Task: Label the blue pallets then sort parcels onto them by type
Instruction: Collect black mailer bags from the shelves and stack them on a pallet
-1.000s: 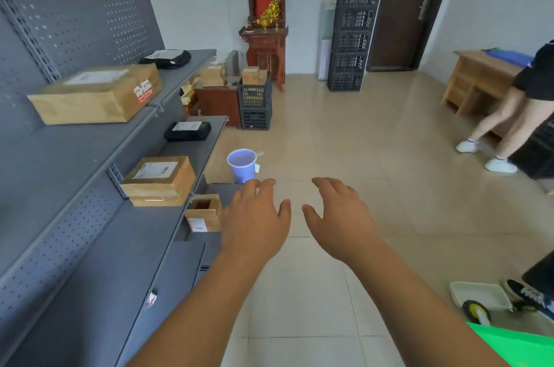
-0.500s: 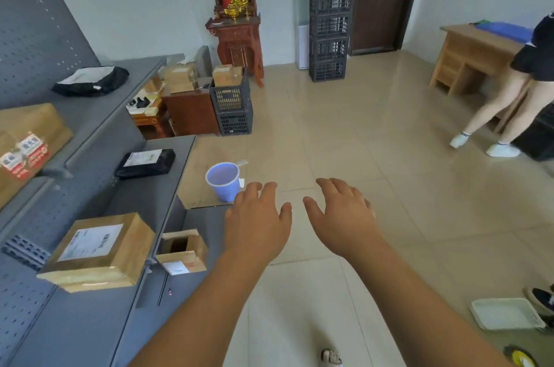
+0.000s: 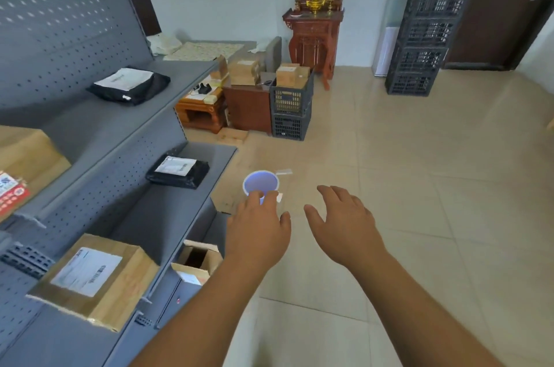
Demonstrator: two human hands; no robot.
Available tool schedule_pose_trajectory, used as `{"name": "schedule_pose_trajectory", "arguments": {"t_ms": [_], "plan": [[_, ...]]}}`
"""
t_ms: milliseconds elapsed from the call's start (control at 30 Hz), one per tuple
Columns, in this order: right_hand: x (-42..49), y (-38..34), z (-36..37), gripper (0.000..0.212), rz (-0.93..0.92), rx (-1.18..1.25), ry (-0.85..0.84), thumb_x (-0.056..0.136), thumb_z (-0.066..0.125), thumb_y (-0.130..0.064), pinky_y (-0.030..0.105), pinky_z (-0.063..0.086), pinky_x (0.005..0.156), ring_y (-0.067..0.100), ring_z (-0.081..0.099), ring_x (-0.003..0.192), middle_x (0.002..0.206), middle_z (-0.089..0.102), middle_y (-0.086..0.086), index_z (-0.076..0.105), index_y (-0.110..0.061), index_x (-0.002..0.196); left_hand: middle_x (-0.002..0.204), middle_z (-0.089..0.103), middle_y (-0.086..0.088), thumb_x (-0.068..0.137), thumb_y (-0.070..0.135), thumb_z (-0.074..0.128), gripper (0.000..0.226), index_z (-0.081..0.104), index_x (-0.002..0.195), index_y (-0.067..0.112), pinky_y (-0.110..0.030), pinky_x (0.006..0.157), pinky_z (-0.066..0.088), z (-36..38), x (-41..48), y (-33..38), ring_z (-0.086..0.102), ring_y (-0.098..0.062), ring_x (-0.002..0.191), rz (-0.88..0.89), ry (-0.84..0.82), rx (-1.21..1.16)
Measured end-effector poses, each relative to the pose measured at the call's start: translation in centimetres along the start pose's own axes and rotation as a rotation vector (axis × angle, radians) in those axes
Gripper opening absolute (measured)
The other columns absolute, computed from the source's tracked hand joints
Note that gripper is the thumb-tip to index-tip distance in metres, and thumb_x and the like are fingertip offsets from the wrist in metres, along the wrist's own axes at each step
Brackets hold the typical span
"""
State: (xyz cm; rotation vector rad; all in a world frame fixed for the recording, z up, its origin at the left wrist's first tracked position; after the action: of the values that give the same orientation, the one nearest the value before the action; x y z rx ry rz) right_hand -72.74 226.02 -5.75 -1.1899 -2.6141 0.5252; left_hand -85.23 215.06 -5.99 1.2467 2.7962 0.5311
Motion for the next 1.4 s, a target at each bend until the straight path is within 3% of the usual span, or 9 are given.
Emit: {"name": "schedule_pose_trajectory", "arguments": {"t_ms": [200,633,767,1000,1167,1267,1400], "plan": [[11.0,-2.3,1.9,0.055,-0.050,-0.023,-0.002,0.100,0.041,-0.054,0.042,0.037,0.106,0.025,0.045,0.134,0.149,0.048,-0.002,0.043,-0.026,0.147,0.138,0.049,-0.002,0.098,0.042,0.047,0.046,0.047,0.141,0.026,-0.041,0.091,0.045,1.3,10.7,-3.2,0.052,-0.024,0.118,-0.026,0.019,-0.034],[31.1,-7.4,7.1,0.053,-0.095,0.052,-0.094,0.101,0.045,-0.045,0.042,0.039,0.104,0.028,0.043,0.133,0.151,0.046,0.002,0.041,-0.022,0.149,0.138,0.048,-0.003,0.099,0.039,0.045,0.038,0.048,0.134,0.026,-0.040,0.087,0.042,4.2,27.9,-9.8,0.049,-0.028,0.119,-0.137,-0.072,-0.013],[36.9,-10.2,10.3,0.053,-0.217,0.089,-0.174,0.101,0.046,-0.042,0.040,0.040,0.102,0.029,0.044,0.132,0.150,0.047,0.003,0.042,-0.020,0.150,0.134,0.048,0.000,0.098,0.037,0.045,0.039,0.047,0.136,0.026,-0.037,0.079,0.032,4.9,31.3,-12.8,0.048,-0.027,0.119,-0.274,-0.074,-0.004],[45.2,-14.3,15.2,0.052,-0.480,0.097,-0.371,0.102,0.049,-0.037,0.040,0.036,0.104,0.033,0.045,0.130,0.145,0.049,0.011,0.044,-0.014,0.148,0.146,0.042,-0.002,0.101,0.043,0.041,0.046,0.041,0.143,0.025,-0.044,0.095,0.041,5.6,36.2,-16.9,0.044,-0.027,0.129,-0.594,-0.065,0.032],[48.8,-16.7,18.0,0.041,-0.613,0.139,-0.496,0.097,0.054,-0.027,0.040,0.038,0.094,0.037,0.051,0.115,0.126,0.058,0.015,0.053,-0.010,0.134,0.148,0.041,-0.004,0.100,0.043,0.041,0.051,0.035,0.148,0.027,-0.047,0.097,0.042,6.5,37.0,-18.3,0.044,-0.029,0.130,-0.801,-0.035,-0.028],[49.1,-18.3,20.7,0.045,-0.722,0.066,-0.585,0.099,0.051,-0.025,0.038,0.031,0.098,0.037,0.047,0.122,0.133,0.055,0.017,0.048,-0.009,0.141,0.141,0.046,-0.005,0.097,0.041,0.044,0.050,0.038,0.146,0.028,-0.045,0.093,0.043,7.2,35.9,-19.9,0.049,-0.030,0.124,-0.934,-0.003,-0.083],[48.7,-20.9,24.1,0.052,-0.805,-0.011,-0.679,0.101,0.047,-0.034,0.043,0.036,0.108,0.037,0.044,0.131,0.144,0.049,0.017,0.040,-0.013,0.149,0.138,0.050,-0.007,0.097,0.041,0.045,0.051,0.040,0.145,0.026,-0.046,0.095,0.045,8.0,33.9,-22.7,0.050,-0.031,0.123,-1.070,0.022,-0.135]]}}
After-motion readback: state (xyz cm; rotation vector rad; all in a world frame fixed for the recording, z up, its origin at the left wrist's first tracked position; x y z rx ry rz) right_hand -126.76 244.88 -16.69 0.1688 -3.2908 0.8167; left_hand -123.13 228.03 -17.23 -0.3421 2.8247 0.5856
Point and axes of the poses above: each hand's wrist, its own x-axis towards the middle knuckle, its own z-axis out of the palm, y = z × x, the point moved 6 cm from there along x, towards the middle knuckle
